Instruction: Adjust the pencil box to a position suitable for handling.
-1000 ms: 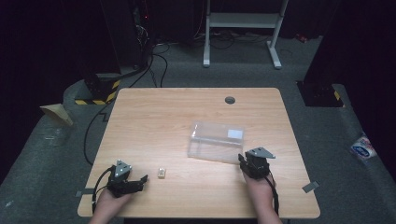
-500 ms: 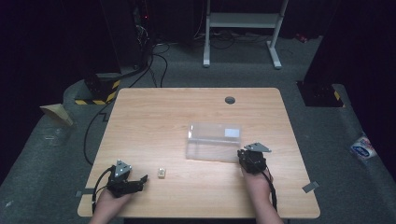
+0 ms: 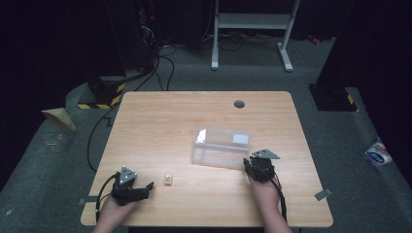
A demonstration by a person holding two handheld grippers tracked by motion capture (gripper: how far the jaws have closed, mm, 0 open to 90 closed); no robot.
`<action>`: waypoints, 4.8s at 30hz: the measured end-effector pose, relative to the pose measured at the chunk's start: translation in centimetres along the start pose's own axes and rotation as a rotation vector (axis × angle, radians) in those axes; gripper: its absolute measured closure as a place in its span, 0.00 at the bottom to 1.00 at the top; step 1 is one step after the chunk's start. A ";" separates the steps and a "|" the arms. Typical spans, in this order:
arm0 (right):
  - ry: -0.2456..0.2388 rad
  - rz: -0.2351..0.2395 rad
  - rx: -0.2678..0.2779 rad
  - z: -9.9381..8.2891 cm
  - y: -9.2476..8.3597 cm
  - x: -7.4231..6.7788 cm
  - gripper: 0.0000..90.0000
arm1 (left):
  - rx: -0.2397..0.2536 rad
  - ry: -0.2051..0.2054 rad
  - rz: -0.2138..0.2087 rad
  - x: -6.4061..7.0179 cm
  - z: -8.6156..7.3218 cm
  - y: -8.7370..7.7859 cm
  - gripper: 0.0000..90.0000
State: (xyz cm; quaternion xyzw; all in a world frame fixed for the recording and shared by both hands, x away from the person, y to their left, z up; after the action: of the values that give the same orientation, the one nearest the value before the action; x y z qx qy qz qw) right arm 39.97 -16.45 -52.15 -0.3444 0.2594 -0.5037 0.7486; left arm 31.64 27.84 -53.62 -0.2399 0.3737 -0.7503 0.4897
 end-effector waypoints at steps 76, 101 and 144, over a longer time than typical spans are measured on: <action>0.018 -0.020 0.025 -2.5 -2.9 6.3 0.37 | -0.001 -0.001 0.004 0.1 0.1 0.0 0.17; 0.019 -0.077 -0.079 -4.9 -3.1 8.1 0.09 | -0.030 -0.024 0.012 0.5 0.7 0.6 0.05; 0.035 -0.098 -0.065 -5.0 -3.2 8.2 0.14 | 0.034 0.069 -0.100 4.7 4.3 0.7 0.07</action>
State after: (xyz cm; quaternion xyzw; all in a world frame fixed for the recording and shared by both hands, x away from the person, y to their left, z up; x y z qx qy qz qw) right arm 37.42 -26.21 -53.15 -0.3720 0.2715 -0.5371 0.7067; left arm 33.26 22.01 -51.54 -0.2240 0.3653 -0.7879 0.4423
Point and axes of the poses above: each handheld gripper's, and its own axes: y roughly forward along the jaws, z roughly out of its top, x roughly to its right, the point moved 1 cm from there along y, roughly forward along the jaws, and after that the axes turned 10 degrees about -x, right-handed, at the moved point
